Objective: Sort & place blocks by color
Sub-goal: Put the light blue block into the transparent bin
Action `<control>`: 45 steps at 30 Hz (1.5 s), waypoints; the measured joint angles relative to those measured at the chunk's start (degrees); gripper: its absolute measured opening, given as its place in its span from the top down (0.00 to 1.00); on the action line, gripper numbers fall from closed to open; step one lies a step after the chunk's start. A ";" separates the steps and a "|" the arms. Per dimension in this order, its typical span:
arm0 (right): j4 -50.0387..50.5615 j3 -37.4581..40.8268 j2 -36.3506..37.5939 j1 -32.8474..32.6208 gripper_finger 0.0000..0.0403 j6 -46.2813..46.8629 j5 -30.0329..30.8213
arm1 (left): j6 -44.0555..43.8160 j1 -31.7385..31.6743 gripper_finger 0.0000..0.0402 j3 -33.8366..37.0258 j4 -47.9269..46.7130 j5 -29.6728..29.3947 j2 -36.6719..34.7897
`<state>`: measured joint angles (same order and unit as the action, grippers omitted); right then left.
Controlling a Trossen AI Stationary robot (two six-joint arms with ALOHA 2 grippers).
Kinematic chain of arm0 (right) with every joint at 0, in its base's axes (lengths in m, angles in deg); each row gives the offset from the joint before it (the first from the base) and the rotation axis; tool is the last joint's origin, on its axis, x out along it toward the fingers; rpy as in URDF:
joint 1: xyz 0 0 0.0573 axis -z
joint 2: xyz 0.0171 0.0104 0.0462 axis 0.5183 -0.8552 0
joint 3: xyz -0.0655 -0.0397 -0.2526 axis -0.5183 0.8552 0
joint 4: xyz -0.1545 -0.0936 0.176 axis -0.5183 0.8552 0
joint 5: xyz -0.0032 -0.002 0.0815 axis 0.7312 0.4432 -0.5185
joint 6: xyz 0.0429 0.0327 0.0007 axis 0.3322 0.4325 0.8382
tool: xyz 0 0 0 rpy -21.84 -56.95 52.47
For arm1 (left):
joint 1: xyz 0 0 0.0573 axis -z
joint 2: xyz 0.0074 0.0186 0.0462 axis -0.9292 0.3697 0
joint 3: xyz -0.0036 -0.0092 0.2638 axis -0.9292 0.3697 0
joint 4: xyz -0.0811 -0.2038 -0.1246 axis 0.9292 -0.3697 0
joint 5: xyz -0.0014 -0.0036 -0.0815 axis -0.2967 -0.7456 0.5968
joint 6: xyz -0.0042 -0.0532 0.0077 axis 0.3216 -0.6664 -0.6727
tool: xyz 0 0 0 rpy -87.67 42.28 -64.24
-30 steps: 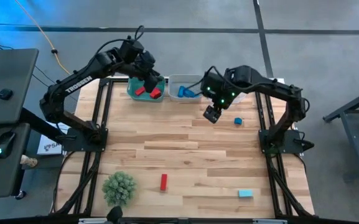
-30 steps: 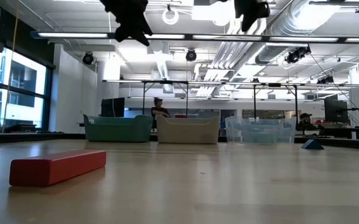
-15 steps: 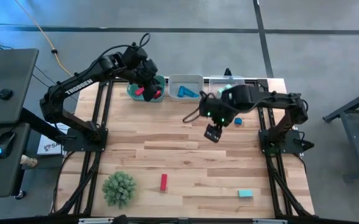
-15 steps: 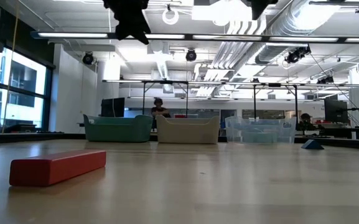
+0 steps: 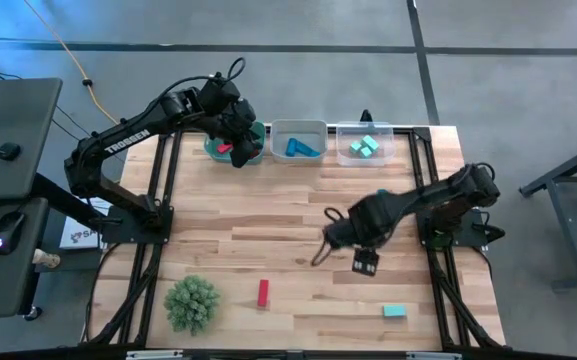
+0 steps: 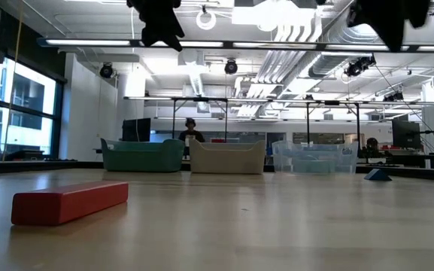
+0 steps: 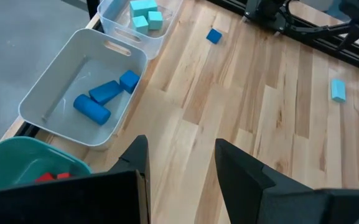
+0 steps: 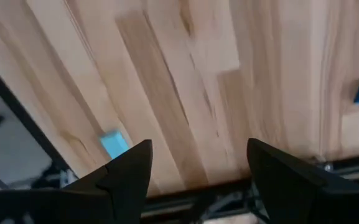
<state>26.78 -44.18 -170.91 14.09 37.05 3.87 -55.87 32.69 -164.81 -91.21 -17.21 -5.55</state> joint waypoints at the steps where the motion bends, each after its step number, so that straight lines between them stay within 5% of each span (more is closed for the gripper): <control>1: 0.00 1.12 0.00 -1.02 0.37 0.34 -0.07 | 0.02 0.14 0.75 0.00 0.00 -0.07 0.00; 21: -17.65 16.26 0.00 -22.13 0.37 9.46 -2.48 | -10.11 5.75 0.75 0.00 0.00 -1.28 0.04; 30: -23.30 19.20 0.02 -31.75 0.37 13.35 1.71 | -10.61 9.55 0.75 0.00 0.00 -1.26 0.04; 45: -38.15 29.35 0.02 -39.24 0.37 20.93 3.09 | -11.16 14.04 0.75 0.02 0.00 -4.87 0.07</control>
<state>-11.38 -14.84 -170.89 -25.15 57.98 6.96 -67.04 46.73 -164.78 -91.21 -22.08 -5.49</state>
